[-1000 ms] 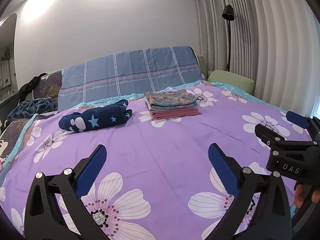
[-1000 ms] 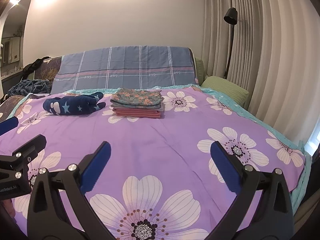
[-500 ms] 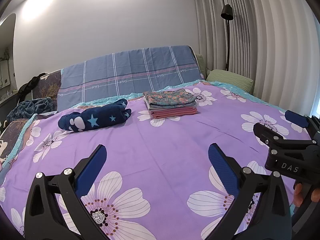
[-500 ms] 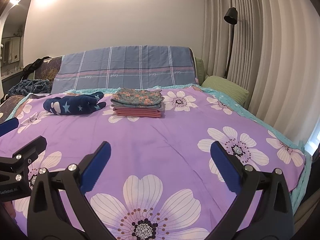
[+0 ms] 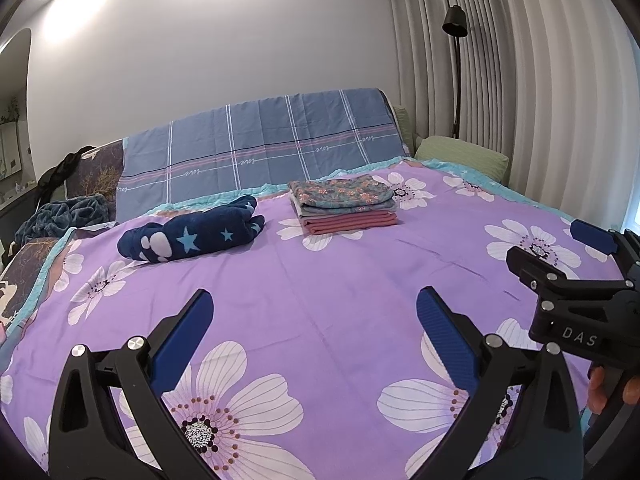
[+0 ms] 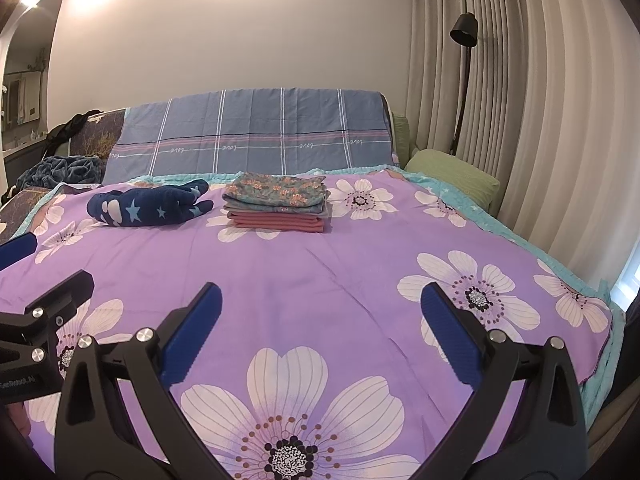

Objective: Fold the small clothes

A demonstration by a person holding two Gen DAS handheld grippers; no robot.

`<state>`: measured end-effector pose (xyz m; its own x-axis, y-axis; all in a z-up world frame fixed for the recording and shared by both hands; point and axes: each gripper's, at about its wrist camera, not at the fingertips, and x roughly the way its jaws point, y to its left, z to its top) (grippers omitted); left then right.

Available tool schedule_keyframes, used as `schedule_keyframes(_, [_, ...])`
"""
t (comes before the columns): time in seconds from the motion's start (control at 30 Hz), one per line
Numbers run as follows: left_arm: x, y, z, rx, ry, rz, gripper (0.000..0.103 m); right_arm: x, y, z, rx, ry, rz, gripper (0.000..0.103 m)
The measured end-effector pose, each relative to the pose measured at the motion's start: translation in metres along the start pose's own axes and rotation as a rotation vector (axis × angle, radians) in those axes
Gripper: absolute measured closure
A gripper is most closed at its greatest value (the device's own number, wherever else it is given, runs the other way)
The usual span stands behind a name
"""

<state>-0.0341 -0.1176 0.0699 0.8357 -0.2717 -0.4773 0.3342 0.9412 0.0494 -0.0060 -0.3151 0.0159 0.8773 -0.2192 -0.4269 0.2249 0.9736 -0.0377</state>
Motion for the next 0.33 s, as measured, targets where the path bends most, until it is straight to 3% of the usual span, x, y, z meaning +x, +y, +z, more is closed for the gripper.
schedule_keyframes(0.33, [0.0023,0.0002,-0.0012,0.009,0.007,0.003,0.001,0.0049,0.0028,-0.0016,-0.004,0.009,0.004,0.002])
